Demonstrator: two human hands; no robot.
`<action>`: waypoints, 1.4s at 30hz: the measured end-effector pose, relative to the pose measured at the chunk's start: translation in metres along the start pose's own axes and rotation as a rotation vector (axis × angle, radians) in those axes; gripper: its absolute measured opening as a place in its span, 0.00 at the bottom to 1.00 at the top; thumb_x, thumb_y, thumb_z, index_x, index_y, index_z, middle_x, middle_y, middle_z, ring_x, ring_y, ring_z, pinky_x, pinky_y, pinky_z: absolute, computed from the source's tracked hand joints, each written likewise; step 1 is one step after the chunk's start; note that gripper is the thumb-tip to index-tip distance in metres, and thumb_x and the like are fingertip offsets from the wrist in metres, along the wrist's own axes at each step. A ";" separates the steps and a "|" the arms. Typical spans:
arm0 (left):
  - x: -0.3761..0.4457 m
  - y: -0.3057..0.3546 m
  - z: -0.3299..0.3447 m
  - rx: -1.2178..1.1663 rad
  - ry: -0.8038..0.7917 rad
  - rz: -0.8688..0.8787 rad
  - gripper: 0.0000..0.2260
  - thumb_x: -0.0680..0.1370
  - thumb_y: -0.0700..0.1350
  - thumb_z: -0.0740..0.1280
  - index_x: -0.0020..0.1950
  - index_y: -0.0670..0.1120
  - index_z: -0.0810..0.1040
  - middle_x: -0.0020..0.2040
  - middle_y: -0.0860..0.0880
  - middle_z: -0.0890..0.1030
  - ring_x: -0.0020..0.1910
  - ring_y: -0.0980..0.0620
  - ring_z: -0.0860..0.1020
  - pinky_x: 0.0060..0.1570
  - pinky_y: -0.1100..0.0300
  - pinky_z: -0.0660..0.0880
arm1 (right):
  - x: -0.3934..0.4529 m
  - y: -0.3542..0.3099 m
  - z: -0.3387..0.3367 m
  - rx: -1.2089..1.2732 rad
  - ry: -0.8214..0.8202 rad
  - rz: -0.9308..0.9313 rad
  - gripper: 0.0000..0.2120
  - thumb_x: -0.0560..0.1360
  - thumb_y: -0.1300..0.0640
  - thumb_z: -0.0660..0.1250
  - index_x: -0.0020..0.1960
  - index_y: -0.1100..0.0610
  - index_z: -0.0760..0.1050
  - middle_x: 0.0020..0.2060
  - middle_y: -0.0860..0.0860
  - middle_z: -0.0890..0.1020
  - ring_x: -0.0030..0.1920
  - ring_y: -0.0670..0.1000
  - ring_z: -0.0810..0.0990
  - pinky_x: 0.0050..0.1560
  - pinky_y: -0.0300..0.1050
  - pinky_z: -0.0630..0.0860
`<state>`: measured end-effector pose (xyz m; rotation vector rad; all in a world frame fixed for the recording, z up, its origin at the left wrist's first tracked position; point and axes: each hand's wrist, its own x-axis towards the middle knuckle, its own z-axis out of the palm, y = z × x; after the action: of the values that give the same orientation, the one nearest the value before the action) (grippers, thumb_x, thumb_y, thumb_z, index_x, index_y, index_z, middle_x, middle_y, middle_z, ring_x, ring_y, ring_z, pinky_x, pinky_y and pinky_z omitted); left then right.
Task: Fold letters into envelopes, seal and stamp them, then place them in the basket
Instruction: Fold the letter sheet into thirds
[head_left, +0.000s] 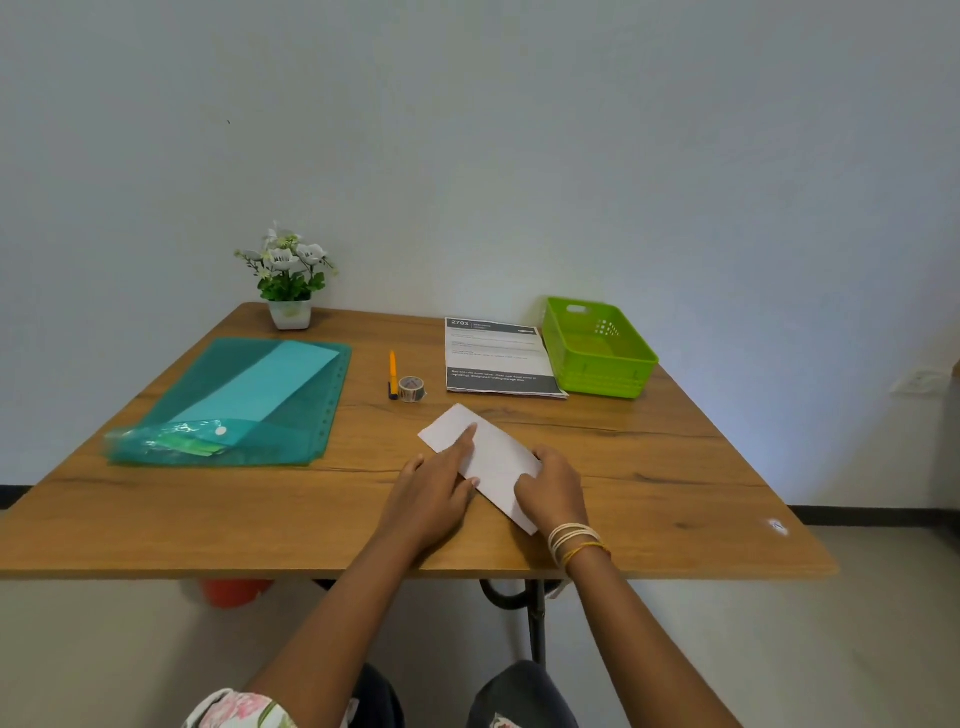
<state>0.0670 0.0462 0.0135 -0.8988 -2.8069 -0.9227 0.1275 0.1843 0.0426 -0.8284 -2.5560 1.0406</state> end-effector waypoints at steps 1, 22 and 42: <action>0.000 0.000 0.000 0.012 -0.020 -0.011 0.29 0.82 0.52 0.59 0.79 0.58 0.48 0.74 0.53 0.66 0.72 0.49 0.65 0.71 0.51 0.59 | 0.003 0.002 -0.001 -0.016 -0.036 0.022 0.23 0.74 0.63 0.61 0.70 0.60 0.69 0.65 0.58 0.75 0.63 0.58 0.74 0.60 0.49 0.73; 0.009 -0.010 0.013 0.224 -0.101 0.046 0.21 0.83 0.51 0.50 0.77 0.55 0.59 0.78 0.55 0.57 0.77 0.57 0.52 0.76 0.48 0.46 | 0.038 0.016 0.023 -0.498 0.063 -0.475 0.22 0.78 0.55 0.60 0.72 0.55 0.65 0.69 0.53 0.71 0.70 0.53 0.67 0.72 0.51 0.59; 0.008 -0.012 0.015 0.307 -0.125 0.030 0.22 0.83 0.52 0.48 0.78 0.53 0.54 0.79 0.53 0.53 0.78 0.55 0.50 0.76 0.47 0.45 | 0.042 0.051 0.012 -0.611 -0.166 -0.191 0.35 0.80 0.38 0.45 0.79 0.58 0.43 0.78 0.54 0.46 0.78 0.53 0.45 0.76 0.53 0.45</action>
<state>0.0560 0.0509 -0.0035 -0.9773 -2.9152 -0.4258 0.1098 0.2319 -0.0002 -0.6184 -3.0706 0.2697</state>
